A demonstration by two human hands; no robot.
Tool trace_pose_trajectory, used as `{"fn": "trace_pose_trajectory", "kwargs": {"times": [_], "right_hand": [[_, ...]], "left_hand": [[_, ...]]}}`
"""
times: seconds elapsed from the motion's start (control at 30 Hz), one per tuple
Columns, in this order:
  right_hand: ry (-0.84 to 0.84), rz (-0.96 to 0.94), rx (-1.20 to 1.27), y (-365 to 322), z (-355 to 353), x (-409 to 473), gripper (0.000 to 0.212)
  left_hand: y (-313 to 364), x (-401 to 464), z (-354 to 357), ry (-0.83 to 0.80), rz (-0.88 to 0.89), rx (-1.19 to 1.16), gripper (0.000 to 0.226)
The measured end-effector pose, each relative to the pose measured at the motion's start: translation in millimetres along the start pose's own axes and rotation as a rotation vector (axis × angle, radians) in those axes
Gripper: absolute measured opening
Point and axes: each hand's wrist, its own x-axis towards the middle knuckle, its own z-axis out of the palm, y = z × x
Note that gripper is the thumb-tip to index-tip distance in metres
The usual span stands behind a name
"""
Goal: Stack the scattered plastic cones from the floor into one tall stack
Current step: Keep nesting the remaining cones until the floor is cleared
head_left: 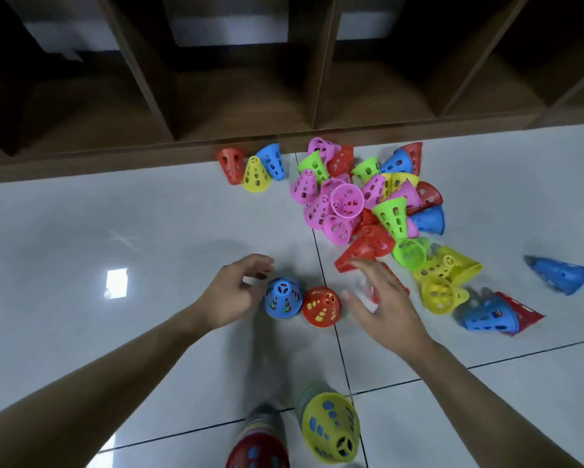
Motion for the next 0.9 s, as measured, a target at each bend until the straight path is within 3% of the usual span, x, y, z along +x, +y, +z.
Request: {"fn": "trace_pose_trajectory", "kwargs": {"times": [0.1, 0.23, 0.37, 0.53, 0.67, 0.9], "right_hand": [[0.089, -0.008, -0.189, 29, -15, 15, 0.053], [-0.081, -0.079, -0.431, 43, -15, 39, 0.069], [-0.158, -0.225, -0.596, 45, -4, 54, 0.061], [-0.160, -0.248, -0.692, 59, 11, 65, 0.062], [-0.154, -0.278, -0.786, 69, 14, 68, 0.056], [-0.167, -0.310, -0.943, 80, 3, 63, 0.032]], "left_hand": [[11, 40, -1, 0.064, 0.029, 0.044, 0.034], [32, 101, 15, 0.046, 0.088, 0.182, 0.047], [50, 145, 34, -0.014, 0.174, 0.324, 0.060], [55, 172, 46, -0.060, 0.194, 0.408, 0.051], [50, 169, 47, -0.043, 0.168, 0.405, 0.025], [43, 141, 37, -0.035, 0.145, 0.469, 0.024]]}}
